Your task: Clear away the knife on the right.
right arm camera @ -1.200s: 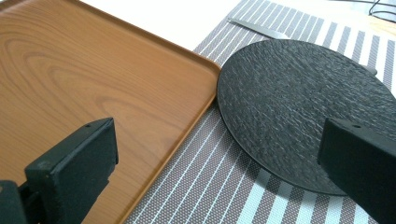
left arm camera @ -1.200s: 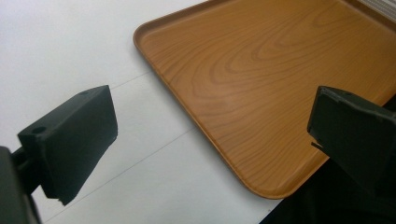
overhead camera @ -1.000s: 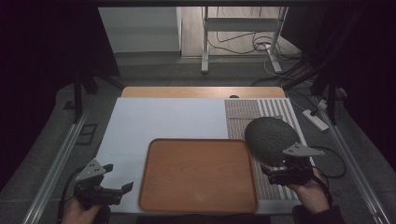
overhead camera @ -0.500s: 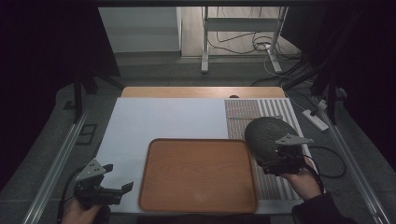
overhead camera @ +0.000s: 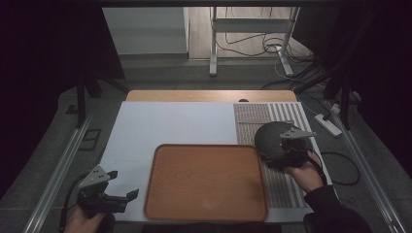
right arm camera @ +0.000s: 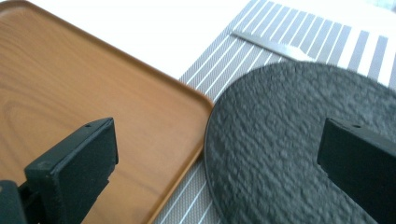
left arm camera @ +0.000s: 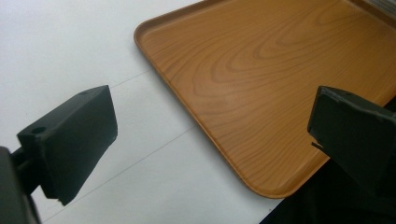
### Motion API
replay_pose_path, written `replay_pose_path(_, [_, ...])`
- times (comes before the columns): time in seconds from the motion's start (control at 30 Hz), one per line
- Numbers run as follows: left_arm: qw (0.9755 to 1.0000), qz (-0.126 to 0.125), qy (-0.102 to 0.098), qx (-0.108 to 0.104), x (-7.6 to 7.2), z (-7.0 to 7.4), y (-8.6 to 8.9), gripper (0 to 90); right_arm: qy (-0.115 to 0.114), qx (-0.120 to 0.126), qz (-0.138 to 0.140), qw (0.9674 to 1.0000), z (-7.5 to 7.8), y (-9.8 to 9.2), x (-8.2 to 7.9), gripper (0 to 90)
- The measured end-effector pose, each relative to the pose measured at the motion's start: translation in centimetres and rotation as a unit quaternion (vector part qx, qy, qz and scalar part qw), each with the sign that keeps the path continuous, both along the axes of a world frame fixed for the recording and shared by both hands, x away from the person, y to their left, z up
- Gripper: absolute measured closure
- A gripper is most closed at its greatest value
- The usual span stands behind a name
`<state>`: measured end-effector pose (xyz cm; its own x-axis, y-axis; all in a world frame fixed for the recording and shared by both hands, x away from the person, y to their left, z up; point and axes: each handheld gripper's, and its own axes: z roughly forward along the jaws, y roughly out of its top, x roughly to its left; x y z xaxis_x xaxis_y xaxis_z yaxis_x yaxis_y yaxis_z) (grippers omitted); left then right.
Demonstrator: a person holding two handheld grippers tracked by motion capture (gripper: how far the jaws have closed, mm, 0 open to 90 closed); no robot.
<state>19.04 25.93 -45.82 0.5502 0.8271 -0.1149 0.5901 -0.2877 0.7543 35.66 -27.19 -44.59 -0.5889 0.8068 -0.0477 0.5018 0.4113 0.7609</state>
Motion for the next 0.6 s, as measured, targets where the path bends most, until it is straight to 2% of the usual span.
replay_pose_path(0.27, [1.0000,0.000,0.000,0.000,0.0,0.0,0.0,1.6,-0.009,-0.012,0.005,0.9999,-0.6,0.5,1.9,0.0])
replay_pose_path(0.5, [1.0000,-0.001,0.000,0.000,0.0,0.0,0.0,1.6,0.001,-0.020,-0.008,0.9998,-1.1,0.6,3.4,0.0])
replay_pose_path(0.6, [1.0000,-0.001,0.000,0.000,0.0,0.0,0.0,1.6,0.014,-0.006,-0.011,0.9998,-1.3,0.7,4.0,0.0])
